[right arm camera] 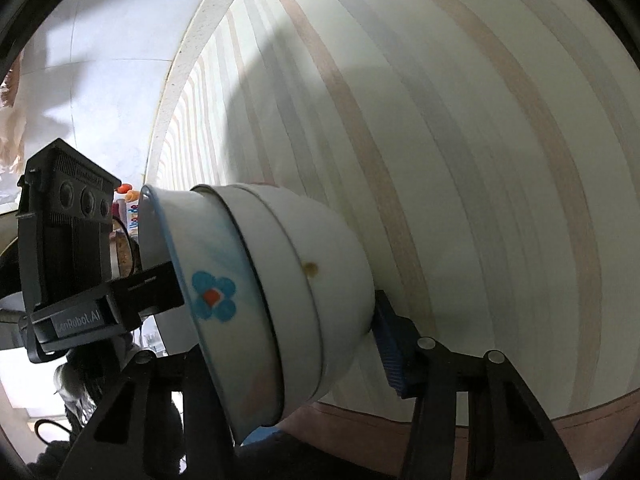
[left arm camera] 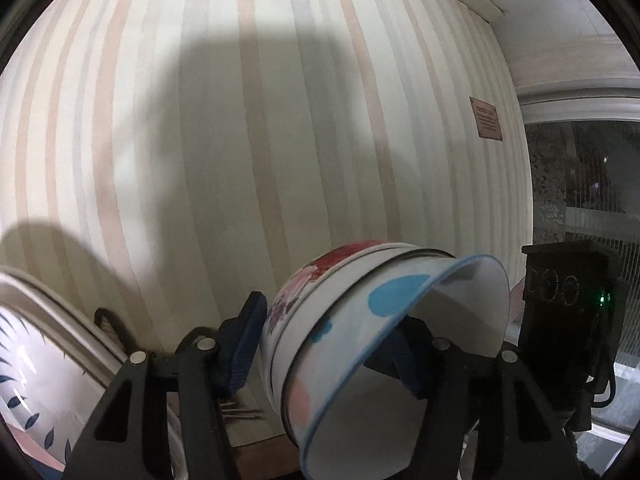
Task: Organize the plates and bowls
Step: 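Carry the nested bowls with the right gripper onto the plate stack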
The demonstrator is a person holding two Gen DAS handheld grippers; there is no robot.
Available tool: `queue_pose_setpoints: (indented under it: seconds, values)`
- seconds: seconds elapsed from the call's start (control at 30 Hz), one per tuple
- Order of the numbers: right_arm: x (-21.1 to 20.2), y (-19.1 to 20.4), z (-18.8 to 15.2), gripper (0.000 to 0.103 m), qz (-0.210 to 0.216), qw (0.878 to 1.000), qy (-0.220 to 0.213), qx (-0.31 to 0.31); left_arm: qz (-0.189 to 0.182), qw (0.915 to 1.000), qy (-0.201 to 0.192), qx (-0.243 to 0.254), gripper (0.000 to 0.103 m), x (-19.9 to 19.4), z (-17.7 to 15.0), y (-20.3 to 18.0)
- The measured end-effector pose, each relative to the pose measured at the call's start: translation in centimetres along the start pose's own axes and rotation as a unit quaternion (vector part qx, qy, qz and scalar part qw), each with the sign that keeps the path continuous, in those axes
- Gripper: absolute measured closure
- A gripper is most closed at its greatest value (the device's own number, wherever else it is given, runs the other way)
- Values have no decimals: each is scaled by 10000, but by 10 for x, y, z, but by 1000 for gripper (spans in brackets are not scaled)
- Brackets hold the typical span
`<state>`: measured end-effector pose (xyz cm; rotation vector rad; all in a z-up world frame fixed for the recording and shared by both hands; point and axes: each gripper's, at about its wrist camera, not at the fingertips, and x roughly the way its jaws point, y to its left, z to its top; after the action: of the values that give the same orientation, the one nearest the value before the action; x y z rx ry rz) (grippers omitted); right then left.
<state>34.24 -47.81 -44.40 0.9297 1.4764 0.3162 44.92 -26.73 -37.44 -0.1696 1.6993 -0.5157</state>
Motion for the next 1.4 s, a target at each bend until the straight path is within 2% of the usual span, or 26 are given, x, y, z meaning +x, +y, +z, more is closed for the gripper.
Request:
queue_pose_setpoints:
  seconds: [0.2, 0.47, 0.7, 0.9, 1.1, 1.4]
  values:
    - [3, 9, 4, 50, 16, 10000, 65, 4, 54, 9999, -85, -59, 47, -15, -7, 7]
    - [9, 49, 11, 50, -3, 9996, 74, -257, -36, 9994, -329, -143, 47, -55, -16, 22]
    - [24, 106, 1, 50, 82, 9988, 152, -464, 16, 9984, -527, -191, 47, -101, -34, 59]
    - [60, 150, -15, 50, 191, 9977, 263, -592, 95, 9975, -569, -396, 47, -122, -53, 108]
    - [106, 181, -37, 50, 219, 9960, 498, -702, 124, 9962, -567, -654, 47, -123, -64, 149]
    - [155, 192, -48, 50, 12, 9939, 786, -774, 97, 9952, -469, -853, 47, -110, -71, 183]
